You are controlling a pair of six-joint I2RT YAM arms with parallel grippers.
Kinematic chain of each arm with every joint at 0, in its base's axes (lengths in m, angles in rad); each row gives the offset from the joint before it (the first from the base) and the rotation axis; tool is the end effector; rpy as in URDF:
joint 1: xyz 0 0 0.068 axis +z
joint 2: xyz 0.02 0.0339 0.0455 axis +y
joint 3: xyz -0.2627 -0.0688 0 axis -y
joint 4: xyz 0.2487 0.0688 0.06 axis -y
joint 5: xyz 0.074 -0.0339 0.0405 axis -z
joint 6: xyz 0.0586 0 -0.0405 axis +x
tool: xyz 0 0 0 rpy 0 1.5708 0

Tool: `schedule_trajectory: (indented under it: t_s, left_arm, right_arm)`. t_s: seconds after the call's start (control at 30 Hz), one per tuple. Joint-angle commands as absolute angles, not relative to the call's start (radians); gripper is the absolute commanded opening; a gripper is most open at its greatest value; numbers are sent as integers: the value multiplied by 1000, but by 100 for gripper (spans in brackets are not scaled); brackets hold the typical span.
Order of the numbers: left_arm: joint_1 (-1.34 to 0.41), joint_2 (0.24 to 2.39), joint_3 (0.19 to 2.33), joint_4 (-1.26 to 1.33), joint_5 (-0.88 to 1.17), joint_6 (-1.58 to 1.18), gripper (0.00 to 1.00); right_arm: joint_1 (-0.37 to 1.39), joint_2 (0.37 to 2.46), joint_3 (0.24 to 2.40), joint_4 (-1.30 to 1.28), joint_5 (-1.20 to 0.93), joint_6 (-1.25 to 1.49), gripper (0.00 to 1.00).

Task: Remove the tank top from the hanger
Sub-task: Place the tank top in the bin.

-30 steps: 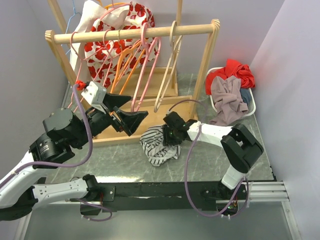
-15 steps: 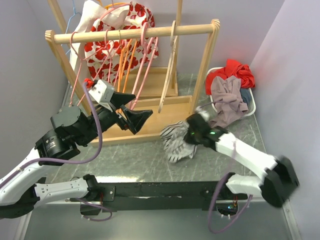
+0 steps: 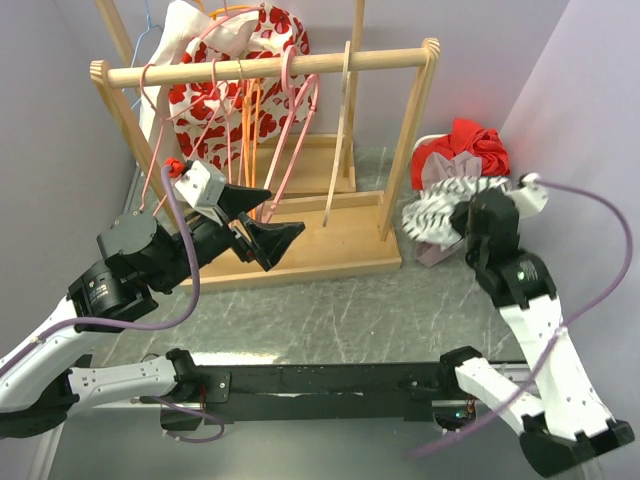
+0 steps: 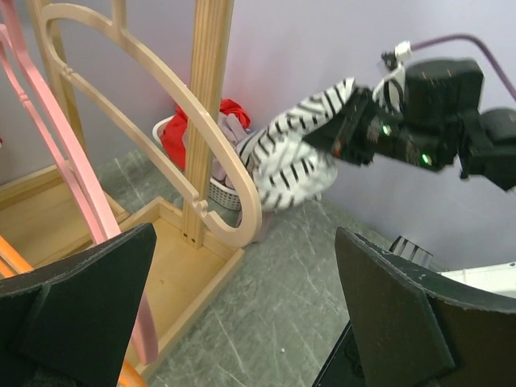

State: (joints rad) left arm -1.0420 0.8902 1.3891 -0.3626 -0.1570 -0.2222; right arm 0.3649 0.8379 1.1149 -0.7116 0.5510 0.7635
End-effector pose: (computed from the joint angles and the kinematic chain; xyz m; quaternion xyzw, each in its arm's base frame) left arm 0.0962 -0.1465 0.5073 0.2069 0.6246 -0.4023 0.6366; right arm 0.1786 0.0354 0.3823 0.3041 0.7661 0.0831 0.5601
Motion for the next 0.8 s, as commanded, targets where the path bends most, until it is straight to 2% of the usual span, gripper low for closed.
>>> schedule_trajectory:
  t_s: [0.0, 0.17, 0.37, 0.53, 0.6, 0.63, 0.67, 0.7, 0.73, 0.77]
  left_arm:
    - [-1045, 903, 1408, -345, -140, -213, 99]
    - [-1045, 925, 1434, -382, -147, -235, 99]
    - [-1045, 914, 1416, -379, -153, -256, 99]
    - [-1045, 904, 1437, -388, -141, -256, 99]
    - [-1045, 907, 1446, -405, -149, -249, 99]
    - [-1045, 910, 1454, -416, -153, -247, 99]
    - [-1045, 913, 1459, -438, -156, -247, 99]
    - [-1045, 926, 1463, -446, -155, -247, 100]
    - [-1045, 934, 1474, -457, -153, -250, 99]
    - [-1046, 945, 1480, -463, -143, -252, 99]
  right_arm:
    - [206, 992, 1261, -563, 583, 733, 0]
    - [65, 1269, 1506, -477, 505, 739, 0]
    - [5, 1552, 1690, -469, 460, 788, 0]
    - [-43, 1712, 1716, -485, 489, 822, 0]
    - [-44, 1717, 1694, -534, 488, 847, 1]
    - [-51, 1688, 1648, -505, 473, 847, 6]
    - [-58, 1668, 1541, -423, 430, 847, 39]
    - [-63, 1646, 1493, -387, 410, 851, 77]
    - [-70, 1606, 1453, -359, 393, 845, 96]
    - [-72, 1585, 1401, -329, 396, 844, 100]
